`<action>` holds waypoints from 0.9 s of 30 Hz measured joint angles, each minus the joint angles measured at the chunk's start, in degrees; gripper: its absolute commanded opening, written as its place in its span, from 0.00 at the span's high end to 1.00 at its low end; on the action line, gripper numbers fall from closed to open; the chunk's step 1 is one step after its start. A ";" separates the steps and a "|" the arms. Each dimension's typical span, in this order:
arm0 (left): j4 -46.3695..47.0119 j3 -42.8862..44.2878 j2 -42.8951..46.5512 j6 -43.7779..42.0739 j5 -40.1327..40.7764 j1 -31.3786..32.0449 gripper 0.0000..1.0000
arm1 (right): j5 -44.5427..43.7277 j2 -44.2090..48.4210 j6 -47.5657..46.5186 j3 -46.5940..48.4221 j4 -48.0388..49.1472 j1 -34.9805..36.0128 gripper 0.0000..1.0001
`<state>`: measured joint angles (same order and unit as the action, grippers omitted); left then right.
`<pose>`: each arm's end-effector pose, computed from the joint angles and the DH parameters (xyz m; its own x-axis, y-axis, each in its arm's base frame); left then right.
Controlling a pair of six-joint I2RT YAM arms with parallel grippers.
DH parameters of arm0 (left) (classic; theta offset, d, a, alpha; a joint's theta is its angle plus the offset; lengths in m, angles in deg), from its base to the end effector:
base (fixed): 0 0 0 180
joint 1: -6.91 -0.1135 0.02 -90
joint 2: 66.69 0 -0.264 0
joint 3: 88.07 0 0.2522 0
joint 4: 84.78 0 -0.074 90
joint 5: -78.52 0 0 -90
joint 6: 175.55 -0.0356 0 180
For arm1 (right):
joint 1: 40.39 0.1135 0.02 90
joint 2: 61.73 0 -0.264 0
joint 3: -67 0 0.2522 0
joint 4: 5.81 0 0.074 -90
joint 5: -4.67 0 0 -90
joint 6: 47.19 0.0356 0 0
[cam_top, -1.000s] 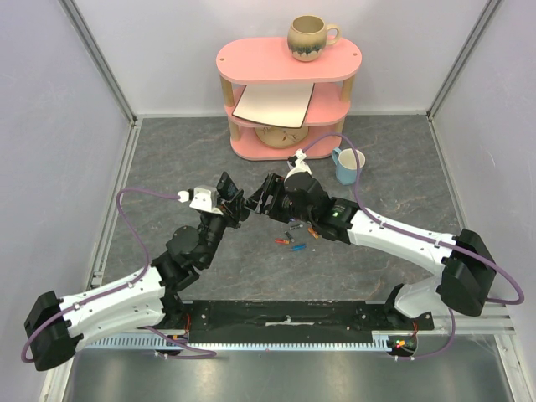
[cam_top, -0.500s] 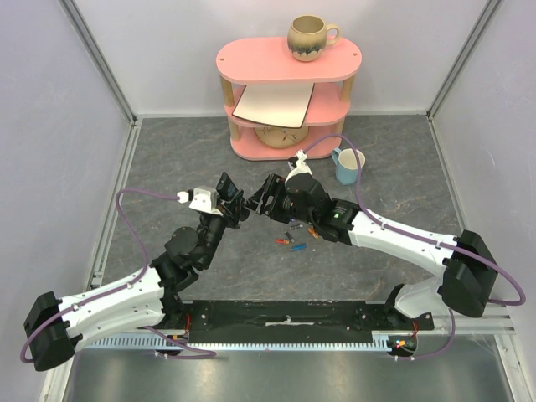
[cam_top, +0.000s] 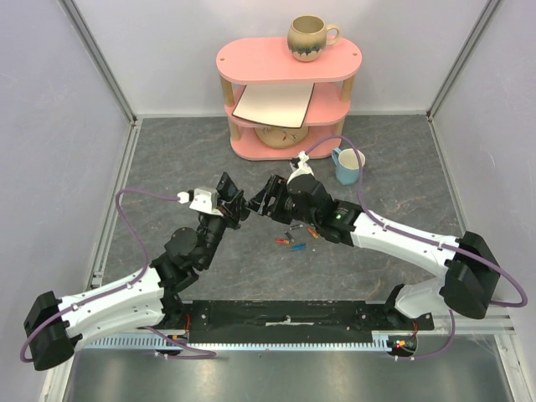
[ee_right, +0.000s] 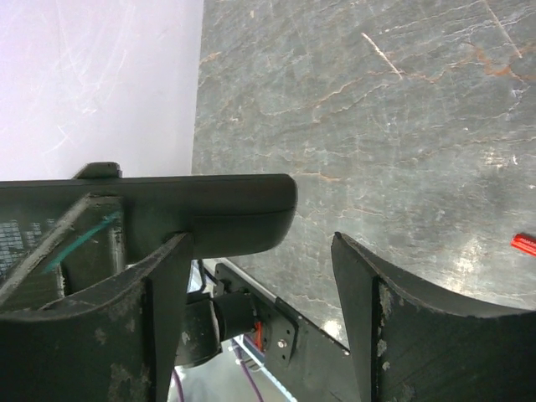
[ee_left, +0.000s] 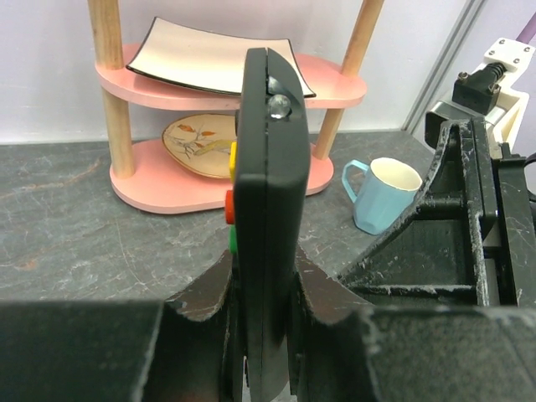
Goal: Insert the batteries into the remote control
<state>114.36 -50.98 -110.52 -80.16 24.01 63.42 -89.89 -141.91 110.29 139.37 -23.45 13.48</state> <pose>0.1169 -0.1392 0.2888 0.0836 -0.2649 -0.9606 0.3757 0.9013 -0.2159 0.1931 0.2598 0.2923 -0.8017 0.4636 -0.3774 -0.0581 0.5679 0.8210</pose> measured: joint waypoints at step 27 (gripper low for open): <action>-6.60 7.13 2.95 8.98 -3.23 -0.33 0.98 | 0.28 15.78 -20.24 -3.58 -8.07 -0.33 0.22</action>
<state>107.76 -43.85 -107.57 -71.18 20.77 63.10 -89.61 -126.13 90.05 135.78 -31.51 13.15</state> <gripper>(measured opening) 0.253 0.779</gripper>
